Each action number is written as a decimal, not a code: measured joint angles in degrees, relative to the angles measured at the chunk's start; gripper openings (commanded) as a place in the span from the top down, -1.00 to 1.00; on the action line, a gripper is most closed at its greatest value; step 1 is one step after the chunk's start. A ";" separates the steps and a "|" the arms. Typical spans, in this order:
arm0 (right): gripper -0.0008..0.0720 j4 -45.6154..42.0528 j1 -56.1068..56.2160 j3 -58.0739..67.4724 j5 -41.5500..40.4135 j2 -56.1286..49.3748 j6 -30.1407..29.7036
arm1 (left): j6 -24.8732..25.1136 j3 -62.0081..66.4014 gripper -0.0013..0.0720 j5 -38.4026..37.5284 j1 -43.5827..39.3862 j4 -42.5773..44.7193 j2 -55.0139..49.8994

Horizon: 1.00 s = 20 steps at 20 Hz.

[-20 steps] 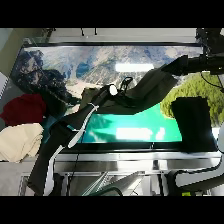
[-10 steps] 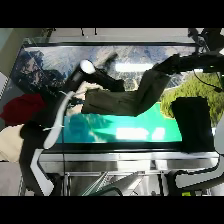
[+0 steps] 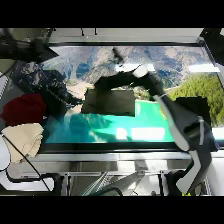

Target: Fold the shirts.

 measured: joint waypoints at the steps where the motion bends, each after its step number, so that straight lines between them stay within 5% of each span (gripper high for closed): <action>1: -0.28 -0.09 2.64 -0.04 -3.76 -2.19 -0.66 | 0.00 0.00 0.92 -0.22 1.75 0.02 1.05; 3: -0.26 -0.17 5.49 0.00 -9.42 -4.42 -1.75 | 0.33 0.00 0.92 -0.70 4.50 -0.02 2.54; 5: -0.01 -0.61 5.49 0.07 -11.10 -3.74 -3.10 | 0.66 -0.09 0.92 -1.36 6.14 -0.35 3.19; 8: -0.05 -3.80 1.29 0.15 -8.20 0.61 -2.69 | 1.16 -0.92 0.92 -1.79 6.78 -0.68 3.65; 9: -0.15 -5.95 -1.05 0.15 -5.86 2.29 -1.05 | 1.46 -1.38 0.92 -1.84 6.69 -0.72 3.69; 10: -0.49 -8.72 -3.76 0.13 -2.86 3.93 1.40 | 1.55 -1.90 0.92 -1.84 6.51 -0.81 3.76; 15: -0.74 -24.96 -16.76 -2.12 13.03 7.67 14.62 | 2.45 -5.27 0.92 -1.68 5.38 -0.85 3.85; 20: -0.73 -31.01 -22.97 -12.11 17.33 8.04 18.49 | 3.26 -8.72 0.92 -1.64 5.11 -0.85 3.85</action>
